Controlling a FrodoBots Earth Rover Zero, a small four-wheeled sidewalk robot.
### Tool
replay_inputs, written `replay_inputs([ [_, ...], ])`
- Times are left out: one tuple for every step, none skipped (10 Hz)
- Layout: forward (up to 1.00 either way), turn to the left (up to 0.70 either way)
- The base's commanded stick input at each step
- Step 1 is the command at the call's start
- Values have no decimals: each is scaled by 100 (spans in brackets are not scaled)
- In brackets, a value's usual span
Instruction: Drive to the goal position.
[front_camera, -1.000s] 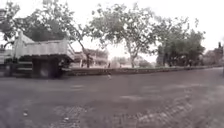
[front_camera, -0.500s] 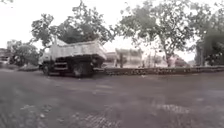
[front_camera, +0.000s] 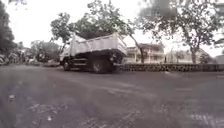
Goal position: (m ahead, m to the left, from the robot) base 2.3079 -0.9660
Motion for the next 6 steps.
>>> replay_inputs([
  [0,-45],
  [0,-35],
  [0,-15],
  [0,0],
  [0,0],
  [0,0],
])
